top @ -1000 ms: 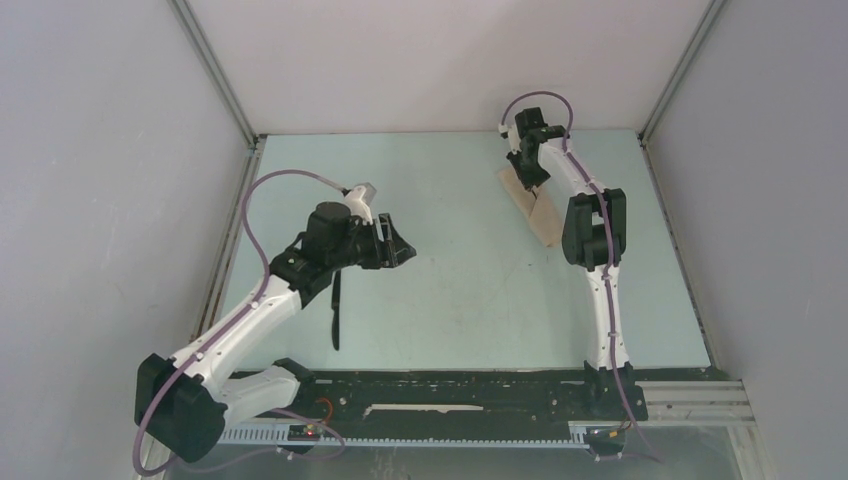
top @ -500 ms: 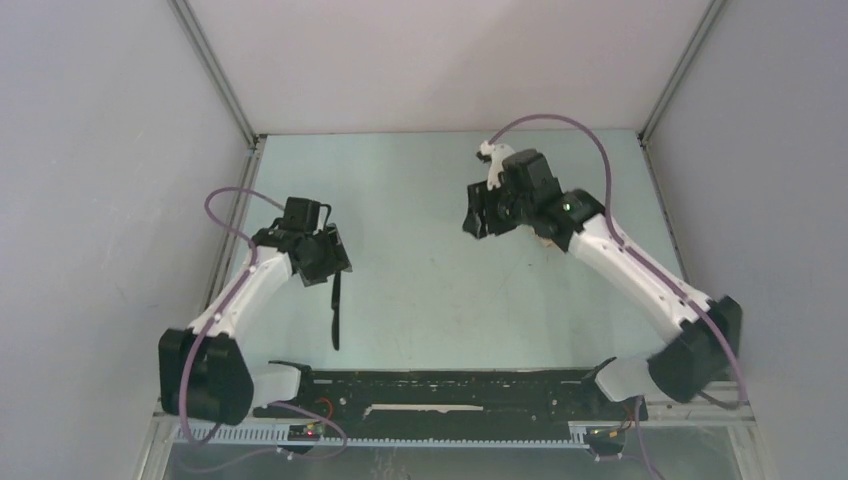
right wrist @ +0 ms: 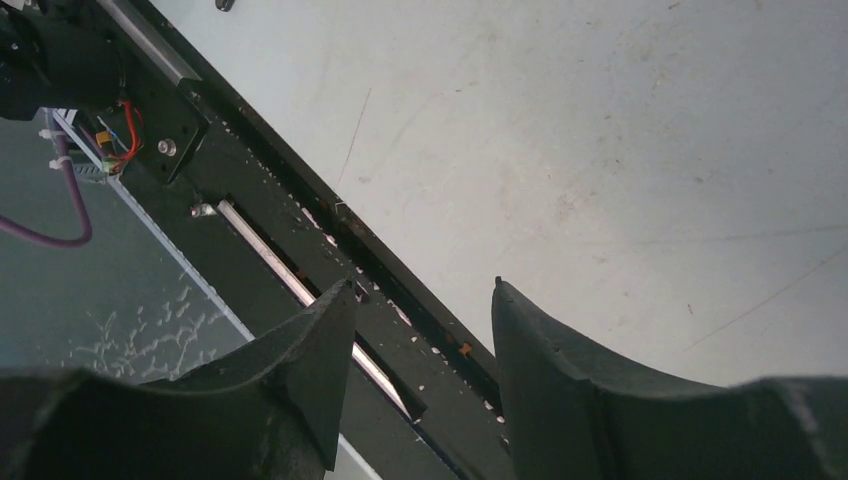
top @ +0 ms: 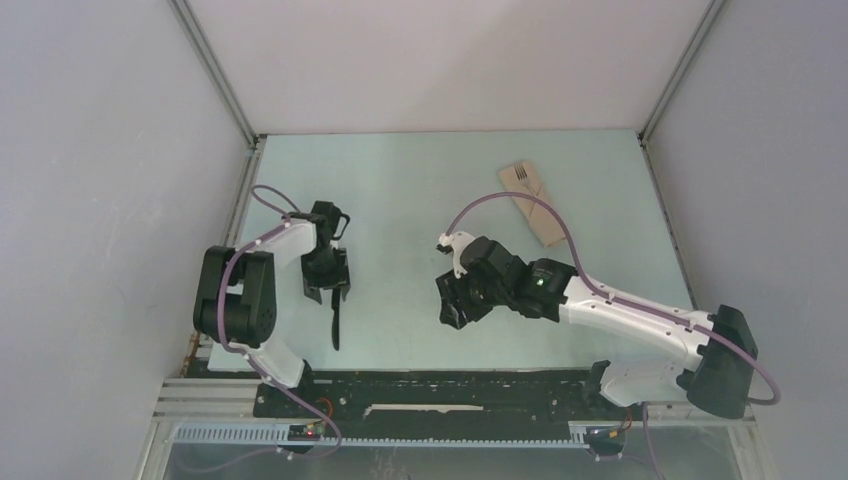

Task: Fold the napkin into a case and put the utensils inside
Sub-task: Move the knife to the corner of the board.

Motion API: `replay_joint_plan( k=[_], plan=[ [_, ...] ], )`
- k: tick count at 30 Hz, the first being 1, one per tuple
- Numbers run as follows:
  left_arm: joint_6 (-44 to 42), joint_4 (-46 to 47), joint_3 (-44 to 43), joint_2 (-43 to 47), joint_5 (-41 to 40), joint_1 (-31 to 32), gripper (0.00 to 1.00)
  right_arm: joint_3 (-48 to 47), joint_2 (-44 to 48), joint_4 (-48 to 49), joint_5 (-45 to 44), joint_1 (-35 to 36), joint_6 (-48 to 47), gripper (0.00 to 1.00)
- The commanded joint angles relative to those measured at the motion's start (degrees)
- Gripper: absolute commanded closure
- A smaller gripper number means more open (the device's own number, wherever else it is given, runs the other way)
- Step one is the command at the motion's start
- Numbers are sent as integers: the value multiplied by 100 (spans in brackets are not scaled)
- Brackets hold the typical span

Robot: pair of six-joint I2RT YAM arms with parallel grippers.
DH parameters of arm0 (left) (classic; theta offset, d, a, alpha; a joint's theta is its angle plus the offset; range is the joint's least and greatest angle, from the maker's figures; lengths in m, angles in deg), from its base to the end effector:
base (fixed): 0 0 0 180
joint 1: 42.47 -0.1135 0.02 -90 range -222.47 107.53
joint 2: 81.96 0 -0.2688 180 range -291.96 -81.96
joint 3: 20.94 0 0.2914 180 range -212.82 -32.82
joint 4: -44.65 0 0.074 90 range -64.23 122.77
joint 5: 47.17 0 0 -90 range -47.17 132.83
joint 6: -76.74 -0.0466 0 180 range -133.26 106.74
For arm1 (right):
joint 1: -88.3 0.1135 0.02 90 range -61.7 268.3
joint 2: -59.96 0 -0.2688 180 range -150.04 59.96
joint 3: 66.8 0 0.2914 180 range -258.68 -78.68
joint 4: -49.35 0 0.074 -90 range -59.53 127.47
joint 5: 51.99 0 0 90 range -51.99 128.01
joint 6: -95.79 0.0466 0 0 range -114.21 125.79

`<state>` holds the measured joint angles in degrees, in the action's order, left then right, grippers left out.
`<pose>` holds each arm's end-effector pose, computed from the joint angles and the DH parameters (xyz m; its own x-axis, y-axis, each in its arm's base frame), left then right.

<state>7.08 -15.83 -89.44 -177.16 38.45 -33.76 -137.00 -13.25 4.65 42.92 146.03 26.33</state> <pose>0.3076 -0.0435 0.1299 -0.9769 -0.2010 -0.0726 -0.2051 0.9772 0.0544 0.1645 0.2680 0.2665 -0.6762 -0.4162 -0.6079 -0.6791 0.6720 0.2954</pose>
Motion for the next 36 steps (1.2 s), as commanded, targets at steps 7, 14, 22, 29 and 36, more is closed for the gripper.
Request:
replay_joint_plan(
  k=[7,14,22,29,36],
  plan=[
    [446,-89,475,435,-50,259,39,210,205,429,-474,178,277,40],
    [598,6,559,-20,63,364,52,208,171,496,-491,204,264,40],
    [968,285,605,125,246,595,84,236,-228,594,-702,197,387,40],
    [1873,750,798,786,705,1144,100,1210,-368,2616,643,-330,1385,38],
    [3328,1725,1249,1392,1251,1726,100,2077,-1272,5506,1416,-434,2366,32]
  ],
)
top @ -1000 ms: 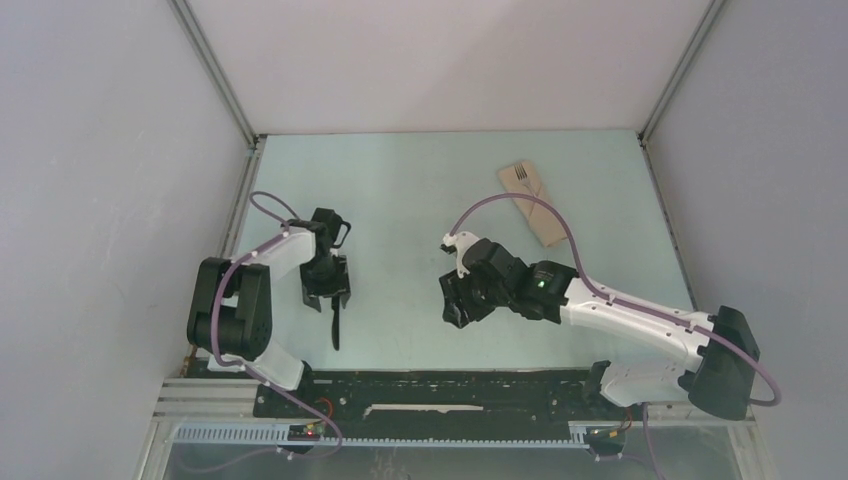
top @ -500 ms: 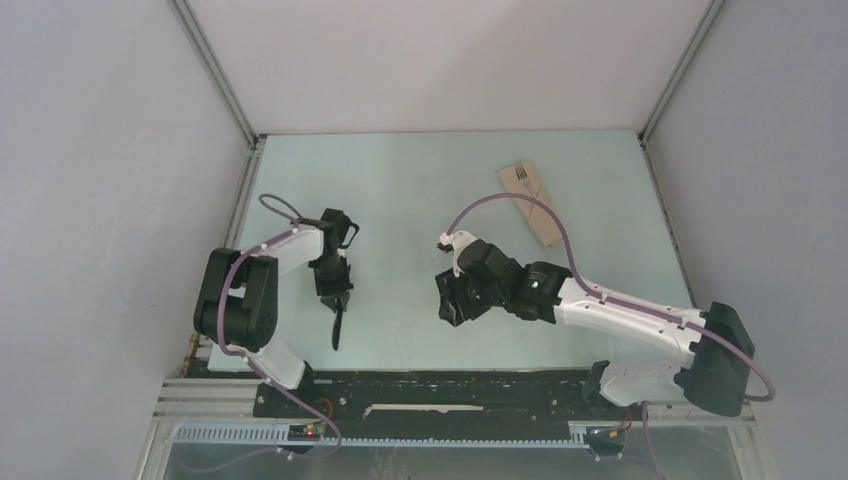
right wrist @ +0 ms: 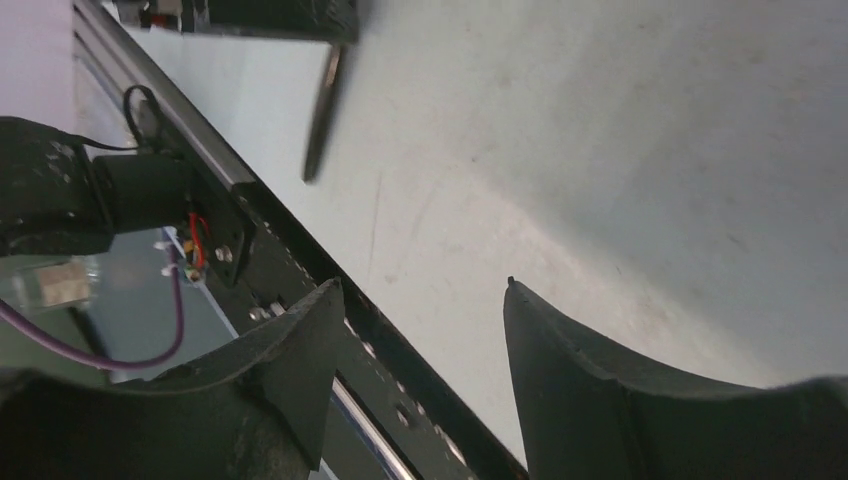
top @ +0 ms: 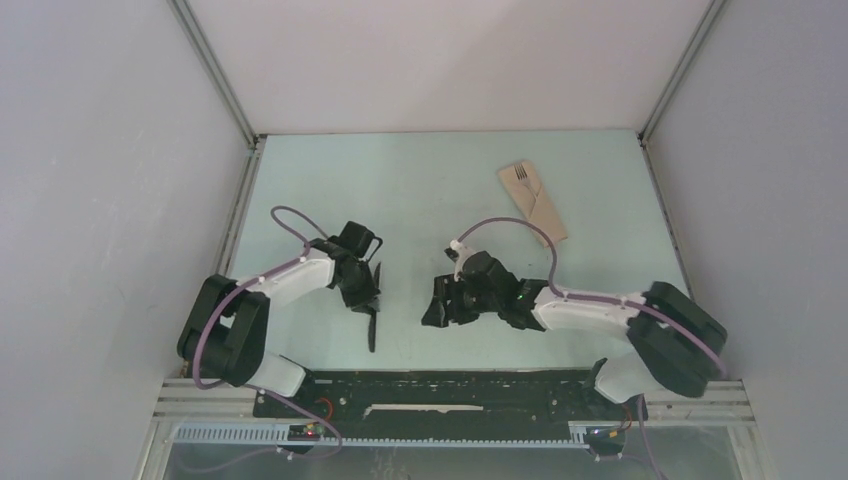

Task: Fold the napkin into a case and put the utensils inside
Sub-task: Move the knife to the corner of the board.

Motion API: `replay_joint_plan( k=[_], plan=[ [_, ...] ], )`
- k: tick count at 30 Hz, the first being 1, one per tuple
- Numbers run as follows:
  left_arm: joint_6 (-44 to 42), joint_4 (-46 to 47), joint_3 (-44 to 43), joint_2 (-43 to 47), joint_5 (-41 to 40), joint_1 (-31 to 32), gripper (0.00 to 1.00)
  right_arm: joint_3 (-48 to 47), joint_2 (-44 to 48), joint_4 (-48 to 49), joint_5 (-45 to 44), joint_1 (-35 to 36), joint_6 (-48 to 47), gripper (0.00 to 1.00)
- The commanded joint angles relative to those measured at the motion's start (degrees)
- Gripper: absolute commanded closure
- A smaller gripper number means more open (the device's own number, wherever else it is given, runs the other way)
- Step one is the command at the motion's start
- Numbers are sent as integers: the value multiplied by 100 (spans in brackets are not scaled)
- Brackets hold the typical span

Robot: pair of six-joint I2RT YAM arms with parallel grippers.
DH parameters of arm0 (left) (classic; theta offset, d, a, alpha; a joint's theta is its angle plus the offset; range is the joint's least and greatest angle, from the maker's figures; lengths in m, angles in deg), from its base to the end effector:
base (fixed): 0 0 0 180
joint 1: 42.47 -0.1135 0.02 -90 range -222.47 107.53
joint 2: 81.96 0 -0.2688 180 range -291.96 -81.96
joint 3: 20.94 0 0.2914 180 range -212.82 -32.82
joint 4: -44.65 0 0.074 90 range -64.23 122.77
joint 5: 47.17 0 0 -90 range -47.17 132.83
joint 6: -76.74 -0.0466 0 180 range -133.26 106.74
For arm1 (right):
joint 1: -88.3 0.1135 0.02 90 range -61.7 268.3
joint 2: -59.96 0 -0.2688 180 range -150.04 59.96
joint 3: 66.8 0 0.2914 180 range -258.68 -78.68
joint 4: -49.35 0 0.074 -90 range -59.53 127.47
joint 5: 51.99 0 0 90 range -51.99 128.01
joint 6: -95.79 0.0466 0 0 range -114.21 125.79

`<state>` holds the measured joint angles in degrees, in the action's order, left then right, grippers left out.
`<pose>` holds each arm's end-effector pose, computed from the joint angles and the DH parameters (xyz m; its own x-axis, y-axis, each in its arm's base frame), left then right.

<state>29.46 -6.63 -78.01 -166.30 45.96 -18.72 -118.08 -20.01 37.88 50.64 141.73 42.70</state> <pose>0.2520 -0.1137 0.1293 -0.9386 -0.3271 -0.1095 -0.3059 0.9360 -0.1740 0.1825 0.2632 0.1612 -0.8377 -0.1456 -0.5264 -0.4755 0.6686 0.5717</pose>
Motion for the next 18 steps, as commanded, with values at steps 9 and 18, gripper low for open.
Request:
replay_joint_plan(
  k=[9,18],
  plan=[
    [1920,1582,454,407,1000,463,100,163,-1893,3762,572,213,915,33],
    [2131,1792,509,500,1131,470,100,-303,-2481,3443,175,431,733,45]
  ],
)
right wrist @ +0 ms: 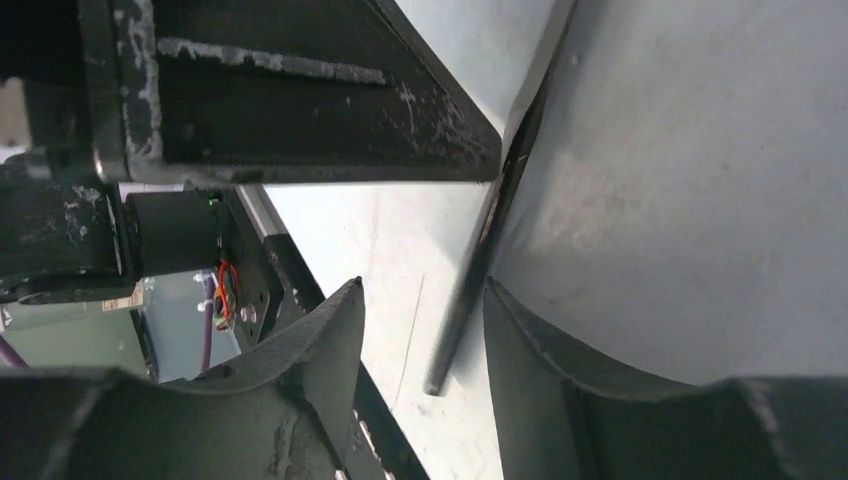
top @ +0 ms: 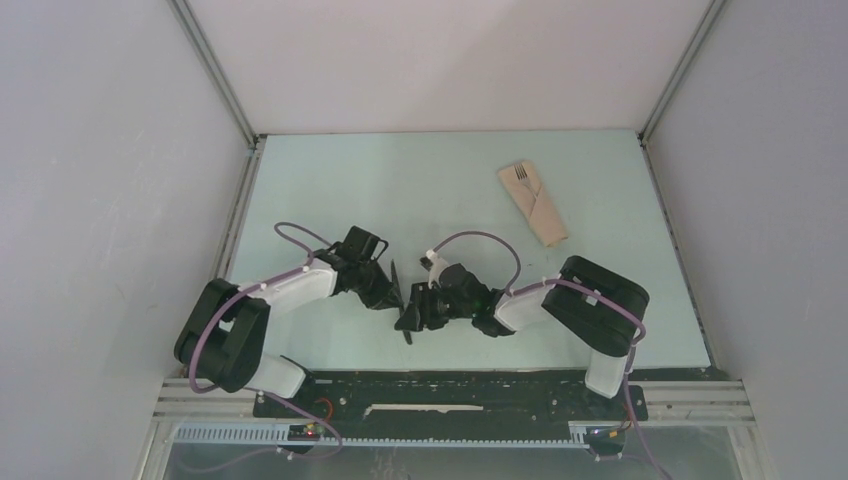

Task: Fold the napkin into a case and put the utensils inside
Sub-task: Move the knife to the corner of the board.

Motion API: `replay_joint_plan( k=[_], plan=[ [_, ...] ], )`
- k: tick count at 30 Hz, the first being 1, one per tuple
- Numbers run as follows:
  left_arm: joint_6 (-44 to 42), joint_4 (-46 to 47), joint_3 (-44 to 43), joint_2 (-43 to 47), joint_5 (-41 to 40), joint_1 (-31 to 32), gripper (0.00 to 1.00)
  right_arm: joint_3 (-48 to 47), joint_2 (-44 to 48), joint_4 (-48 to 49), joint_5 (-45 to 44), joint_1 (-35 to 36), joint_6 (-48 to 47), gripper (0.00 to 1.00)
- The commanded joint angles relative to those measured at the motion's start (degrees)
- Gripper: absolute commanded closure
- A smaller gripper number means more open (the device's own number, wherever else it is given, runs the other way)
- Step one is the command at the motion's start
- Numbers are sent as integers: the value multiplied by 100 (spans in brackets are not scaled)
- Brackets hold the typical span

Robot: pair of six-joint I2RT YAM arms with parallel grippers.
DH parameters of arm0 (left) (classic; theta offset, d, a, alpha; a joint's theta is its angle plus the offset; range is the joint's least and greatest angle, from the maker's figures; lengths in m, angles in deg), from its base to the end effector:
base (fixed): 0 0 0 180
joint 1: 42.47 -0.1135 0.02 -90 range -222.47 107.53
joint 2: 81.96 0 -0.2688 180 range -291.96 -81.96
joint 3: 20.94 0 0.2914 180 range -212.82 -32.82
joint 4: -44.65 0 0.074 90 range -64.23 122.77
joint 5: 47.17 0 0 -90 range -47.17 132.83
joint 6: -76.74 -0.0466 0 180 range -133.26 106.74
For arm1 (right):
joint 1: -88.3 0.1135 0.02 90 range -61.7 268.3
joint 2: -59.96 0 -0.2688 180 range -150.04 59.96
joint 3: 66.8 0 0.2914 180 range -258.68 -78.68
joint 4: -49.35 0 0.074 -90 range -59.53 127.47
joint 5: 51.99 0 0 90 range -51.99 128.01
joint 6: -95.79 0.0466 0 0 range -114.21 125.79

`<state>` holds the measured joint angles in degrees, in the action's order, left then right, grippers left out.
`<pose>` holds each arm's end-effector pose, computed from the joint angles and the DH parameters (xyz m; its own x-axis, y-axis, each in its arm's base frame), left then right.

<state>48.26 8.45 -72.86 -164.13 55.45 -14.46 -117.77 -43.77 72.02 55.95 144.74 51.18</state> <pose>0.2449 -0.1418 0.1235 -0.8565 -0.5160 -0.0145 -0.4561 0.7697 -0.4467 0.1884 0.3100 0.0833 -0.8639 -0.0771 -0.4977 -0.4629 0.5108 0.7244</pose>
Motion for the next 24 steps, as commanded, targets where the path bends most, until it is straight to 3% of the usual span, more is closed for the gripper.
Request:
replay_joint_plan(
  k=[1,5,8,10,12,15,16,18,24],
  plan=[
    [262,299,7,296,200,39,100,-396,-126,-76,-423,149,-178,46],
    [257,342,38,345,259,47,100,-453,-153,-147,-545,170,-271,63],
    [166,307,44,402,151,47,100,-612,-150,-639,-846,156,-327,66],
    [-122,127,-105,424,40,50,100,-607,-32,-951,-1095,155,-344,56],
    [-578,-491,-440,494,-483,104,92,-596,193,-1363,-1299,132,-250,49],
    [-1015,-1261,-635,812,-1377,102,63,-1190,363,-2870,-1627,134,-69,32],
    [-1106,-1351,-592,1004,-1670,100,51,-1544,294,-3506,-1628,150,10,29],
    [-1303,-1529,-564,1518,-2102,67,40,-2070,151,-4432,-1448,164,243,27],
    [-2040,-2554,-934,2468,-3310,-360,34,-3738,-752,-6546,-1782,425,597,20]
  ],
)
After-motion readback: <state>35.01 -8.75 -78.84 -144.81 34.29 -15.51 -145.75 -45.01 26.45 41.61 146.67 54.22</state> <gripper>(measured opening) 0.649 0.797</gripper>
